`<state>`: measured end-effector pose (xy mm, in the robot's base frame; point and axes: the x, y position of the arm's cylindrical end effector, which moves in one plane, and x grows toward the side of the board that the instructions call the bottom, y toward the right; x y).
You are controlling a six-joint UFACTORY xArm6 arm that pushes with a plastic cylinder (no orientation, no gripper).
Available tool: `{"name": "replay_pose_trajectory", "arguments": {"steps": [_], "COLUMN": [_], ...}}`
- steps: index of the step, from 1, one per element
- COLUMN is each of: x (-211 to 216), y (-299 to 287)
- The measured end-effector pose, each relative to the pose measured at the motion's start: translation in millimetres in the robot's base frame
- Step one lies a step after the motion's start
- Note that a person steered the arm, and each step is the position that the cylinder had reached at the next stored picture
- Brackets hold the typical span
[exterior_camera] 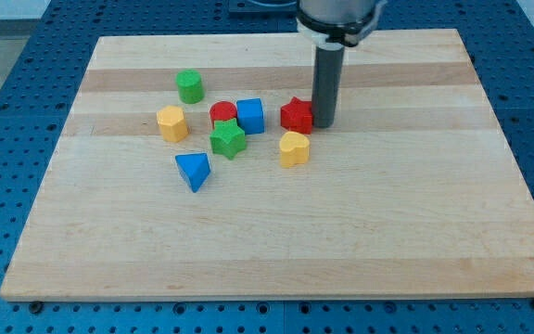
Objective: Push the yellow heart into the red star
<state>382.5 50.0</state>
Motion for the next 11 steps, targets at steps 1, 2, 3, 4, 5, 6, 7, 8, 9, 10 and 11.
{"name": "replay_pose_trajectory", "arguments": {"steps": [1,2,3,4,5,6,7,8,9,10,11], "x": [-10,30,106,115,98,80,67,55,54,47,46], "y": [-16,22,34,9,-7,-21,-31,-40,-40,-40,-40]}}
